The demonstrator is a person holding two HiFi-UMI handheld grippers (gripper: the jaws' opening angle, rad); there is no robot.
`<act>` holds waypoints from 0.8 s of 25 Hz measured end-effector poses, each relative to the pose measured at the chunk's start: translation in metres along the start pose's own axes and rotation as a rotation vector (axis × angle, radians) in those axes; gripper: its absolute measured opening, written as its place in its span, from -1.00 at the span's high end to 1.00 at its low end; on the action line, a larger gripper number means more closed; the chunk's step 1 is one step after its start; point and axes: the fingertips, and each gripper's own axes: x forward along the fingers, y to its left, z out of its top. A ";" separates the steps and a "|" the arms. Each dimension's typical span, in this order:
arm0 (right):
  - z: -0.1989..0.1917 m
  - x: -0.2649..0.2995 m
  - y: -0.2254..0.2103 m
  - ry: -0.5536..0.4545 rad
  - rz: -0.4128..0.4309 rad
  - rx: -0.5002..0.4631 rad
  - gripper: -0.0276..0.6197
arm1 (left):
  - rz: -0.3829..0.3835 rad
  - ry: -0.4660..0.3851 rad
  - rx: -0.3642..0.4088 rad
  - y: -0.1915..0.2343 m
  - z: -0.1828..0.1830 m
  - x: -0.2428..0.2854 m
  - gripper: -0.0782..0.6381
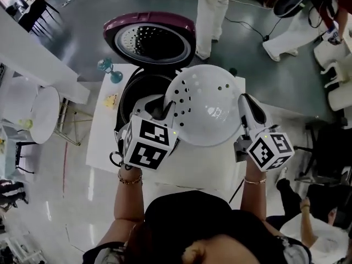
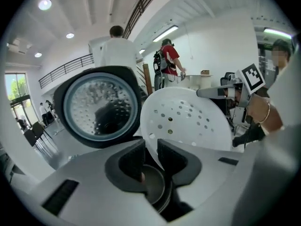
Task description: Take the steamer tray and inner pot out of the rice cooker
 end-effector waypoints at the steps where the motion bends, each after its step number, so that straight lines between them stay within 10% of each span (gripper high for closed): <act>1: -0.001 -0.012 -0.012 -0.001 -0.028 0.007 0.82 | -0.030 -0.003 0.014 -0.014 0.004 0.007 0.55; 11: -0.046 -0.101 -0.120 0.057 -0.217 0.113 0.82 | -0.241 0.056 0.077 -0.138 0.010 0.073 0.55; 20: -0.122 -0.111 -0.180 0.213 -0.217 0.228 0.82 | -0.292 0.250 0.046 -0.196 -0.048 0.132 0.55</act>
